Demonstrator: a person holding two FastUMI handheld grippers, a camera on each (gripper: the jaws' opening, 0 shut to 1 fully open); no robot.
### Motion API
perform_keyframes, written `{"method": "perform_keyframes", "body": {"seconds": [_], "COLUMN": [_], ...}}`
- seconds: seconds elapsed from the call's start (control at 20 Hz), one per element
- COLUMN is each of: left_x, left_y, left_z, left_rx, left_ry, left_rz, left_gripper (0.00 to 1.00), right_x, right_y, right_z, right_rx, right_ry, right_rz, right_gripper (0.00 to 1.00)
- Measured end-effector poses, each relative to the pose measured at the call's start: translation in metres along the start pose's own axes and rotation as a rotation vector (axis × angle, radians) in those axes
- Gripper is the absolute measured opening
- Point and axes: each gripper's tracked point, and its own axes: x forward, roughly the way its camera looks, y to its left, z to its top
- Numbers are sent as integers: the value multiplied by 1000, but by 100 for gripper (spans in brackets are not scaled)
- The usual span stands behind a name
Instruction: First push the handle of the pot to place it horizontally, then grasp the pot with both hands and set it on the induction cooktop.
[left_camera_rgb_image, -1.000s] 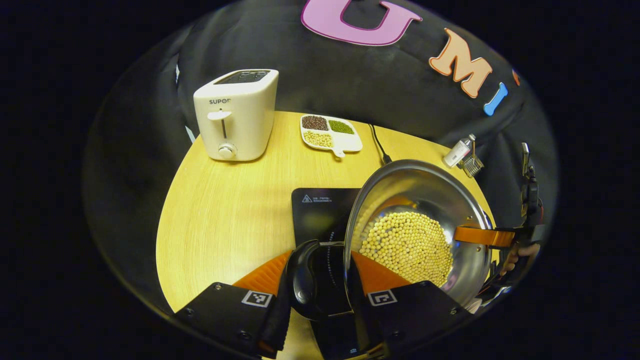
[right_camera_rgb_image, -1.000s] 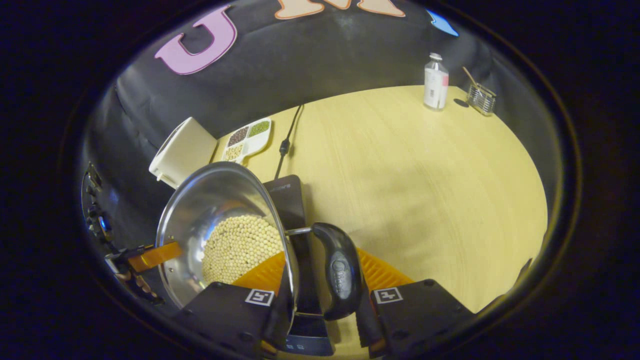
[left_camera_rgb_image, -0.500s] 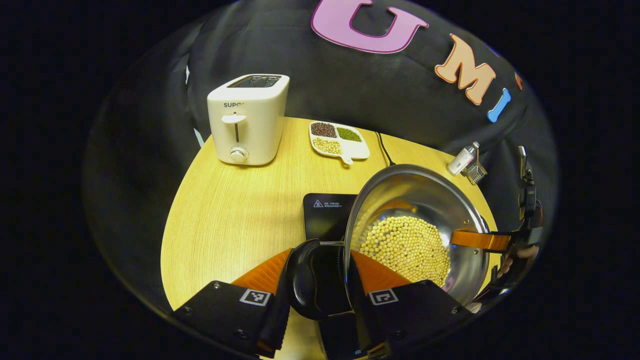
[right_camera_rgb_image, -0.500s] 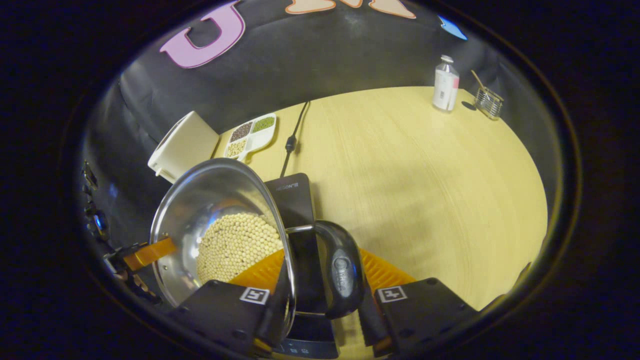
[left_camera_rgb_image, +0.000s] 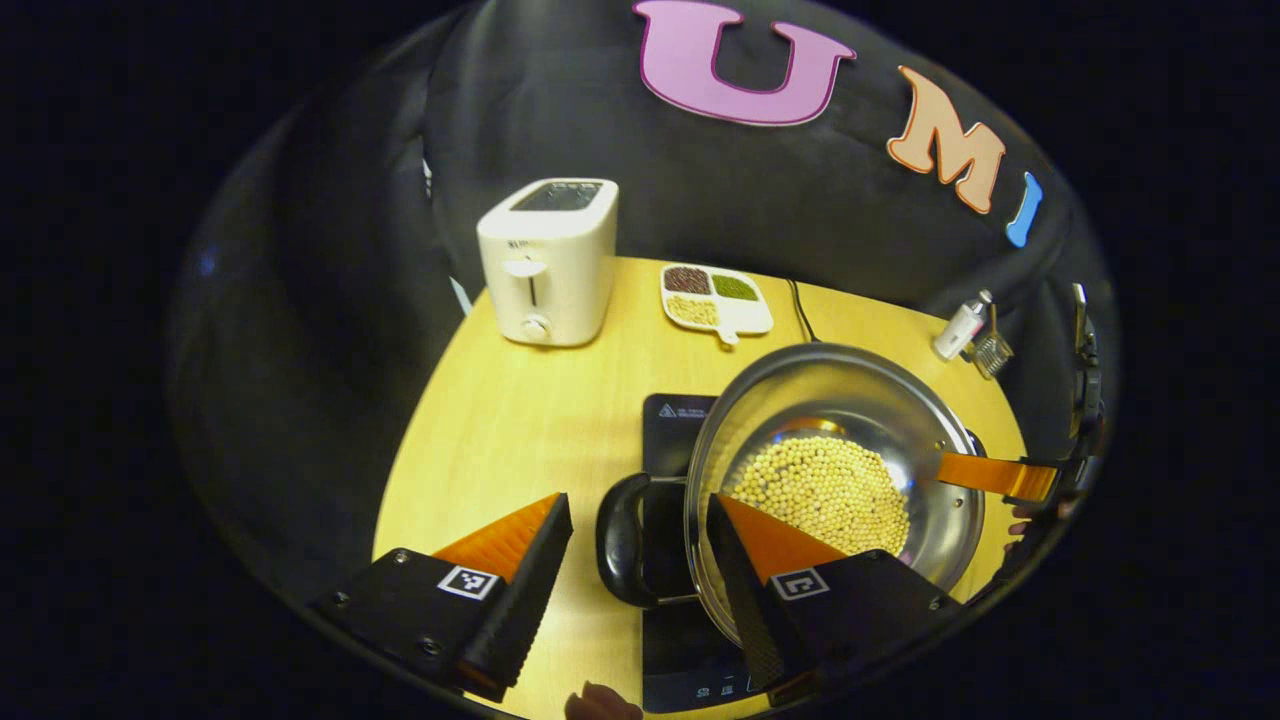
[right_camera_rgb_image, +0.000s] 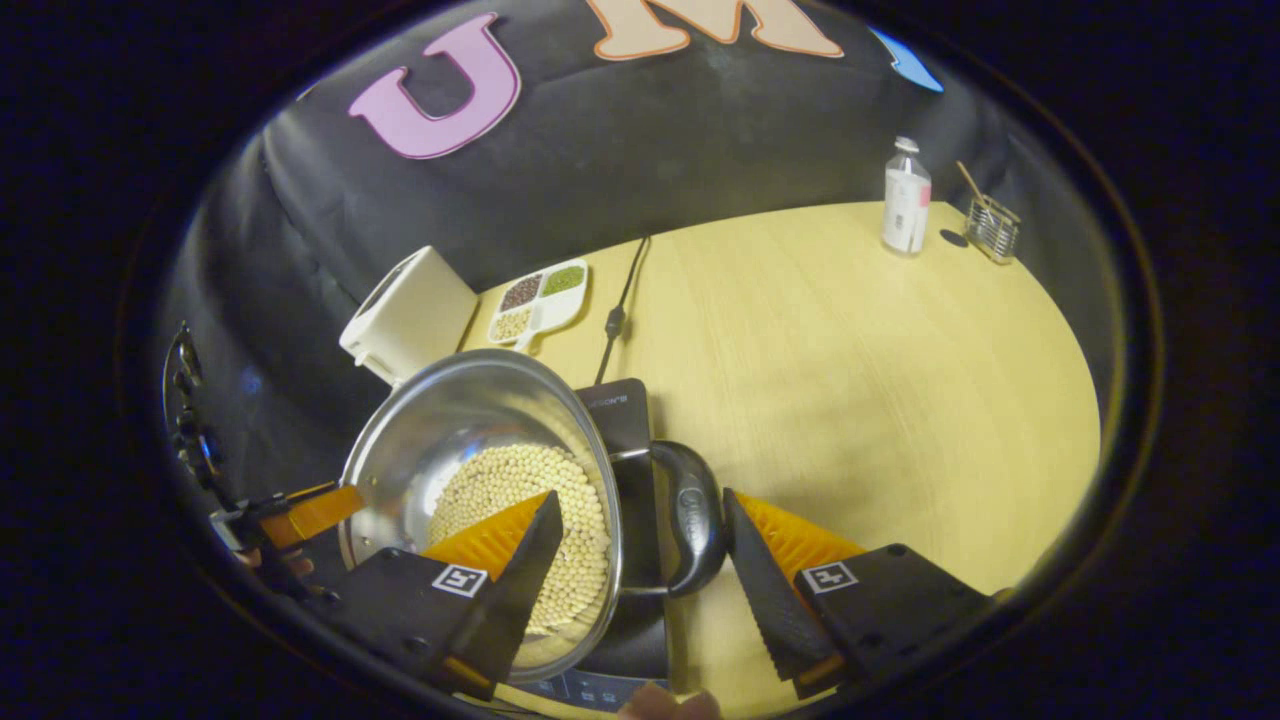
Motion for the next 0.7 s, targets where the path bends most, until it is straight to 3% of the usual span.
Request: {"method": "perform_keyframes", "body": {"seconds": [0.3, 0.5, 0.55, 0.7], "left_x": [-68, -113, -126, -160], "left_y": [-25, -73, -88, -128], "left_z": [29, 39, 43, 51], "left_rx": [40, 34, 30, 21], "left_ry": [-133, -217, -245, -313], "left_rz": [113, 128, 126, 122], "left_gripper": [86, 85, 84, 84], "right_x": [-48, -97, -113, -157], "right_y": [-30, -65, -72, -95], "right_z": [34, 61, 68, 85], "right_rx": [-48, -80, -92, -141], "right_ry": [-121, -235, -266, -357], "right_rz": [65, 81, 87, 99], "right_gripper": [94, 93, 97, 93]}}
